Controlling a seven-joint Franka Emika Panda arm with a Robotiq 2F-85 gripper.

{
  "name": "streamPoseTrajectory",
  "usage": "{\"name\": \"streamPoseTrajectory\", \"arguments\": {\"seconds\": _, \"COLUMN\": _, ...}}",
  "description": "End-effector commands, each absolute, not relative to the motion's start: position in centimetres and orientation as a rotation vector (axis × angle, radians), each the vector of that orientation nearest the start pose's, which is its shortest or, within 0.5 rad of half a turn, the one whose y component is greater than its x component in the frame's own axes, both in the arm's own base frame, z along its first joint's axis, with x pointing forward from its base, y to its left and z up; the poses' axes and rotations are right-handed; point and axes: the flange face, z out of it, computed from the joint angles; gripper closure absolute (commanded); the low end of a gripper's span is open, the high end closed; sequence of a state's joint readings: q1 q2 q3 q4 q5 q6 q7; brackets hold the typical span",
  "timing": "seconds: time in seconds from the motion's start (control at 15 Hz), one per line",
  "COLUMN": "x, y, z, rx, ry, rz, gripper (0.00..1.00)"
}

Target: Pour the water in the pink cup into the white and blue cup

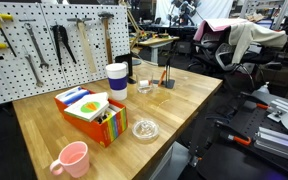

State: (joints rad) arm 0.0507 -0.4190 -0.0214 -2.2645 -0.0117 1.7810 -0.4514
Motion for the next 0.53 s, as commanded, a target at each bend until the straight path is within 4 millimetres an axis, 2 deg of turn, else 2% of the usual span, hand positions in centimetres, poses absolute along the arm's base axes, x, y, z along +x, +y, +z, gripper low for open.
{"name": "streamPoseTrajectory", "arguments": {"seconds": 0.0, "x": 42.29, "y": 0.93, "z": 51.89, "rx": -3.039, "ry": -0.808, "rz": 0.039, "gripper": 0.0}}
{"name": "streamPoseTrajectory", "arguments": {"seconds": 0.27, "x": 42.48, "y": 0.87, "z": 51.93, "rx": -2.992, "ry": -0.943, "rz": 0.036, "gripper": 0.0}}
{"name": "streamPoseTrajectory", "arguments": {"seconds": 0.47, "x": 42.71, "y": 0.49, "z": 51.9, "rx": -2.944, "ry": -1.13, "rz": 0.047, "gripper": 0.0}}
